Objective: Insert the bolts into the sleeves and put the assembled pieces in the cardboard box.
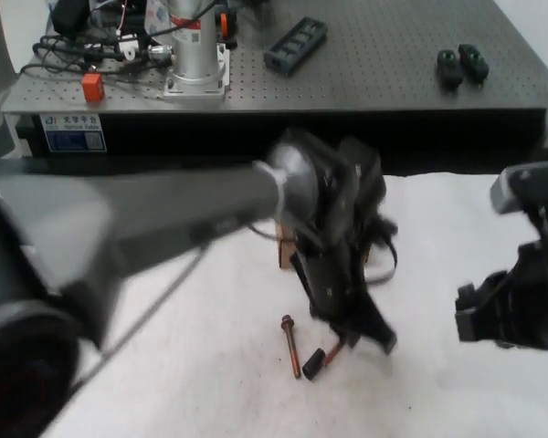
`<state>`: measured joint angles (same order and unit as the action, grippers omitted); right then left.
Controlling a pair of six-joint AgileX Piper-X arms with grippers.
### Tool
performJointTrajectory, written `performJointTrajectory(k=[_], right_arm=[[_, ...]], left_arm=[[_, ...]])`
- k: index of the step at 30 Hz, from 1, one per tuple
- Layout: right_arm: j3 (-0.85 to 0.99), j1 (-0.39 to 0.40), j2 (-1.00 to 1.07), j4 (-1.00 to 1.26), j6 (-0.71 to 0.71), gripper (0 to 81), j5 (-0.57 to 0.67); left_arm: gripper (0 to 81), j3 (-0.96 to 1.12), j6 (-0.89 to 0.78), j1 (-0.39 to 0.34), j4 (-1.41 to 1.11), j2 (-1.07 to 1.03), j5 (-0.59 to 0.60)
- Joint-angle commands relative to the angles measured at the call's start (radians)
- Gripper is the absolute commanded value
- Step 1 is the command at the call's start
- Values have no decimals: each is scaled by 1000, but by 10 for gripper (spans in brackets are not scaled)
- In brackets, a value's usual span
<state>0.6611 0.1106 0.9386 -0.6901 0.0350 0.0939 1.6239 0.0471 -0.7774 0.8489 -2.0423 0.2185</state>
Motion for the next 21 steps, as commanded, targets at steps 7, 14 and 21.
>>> performJointTrajectory(k=[7, 14, 21], right_arm=[[-195, 66, -28, 466, -258, 27, 410], [-258, 204, 111, 942, -470, 27, 442], [-223, 209, 162, 1016, -476, 27, 388]], left_arm=[[6, -484, -411, 155, -787, 461, 348], [6, -743, -721, 160, -1362, 534, 453], [6, -761, -732, 160, -1366, 534, 462]])
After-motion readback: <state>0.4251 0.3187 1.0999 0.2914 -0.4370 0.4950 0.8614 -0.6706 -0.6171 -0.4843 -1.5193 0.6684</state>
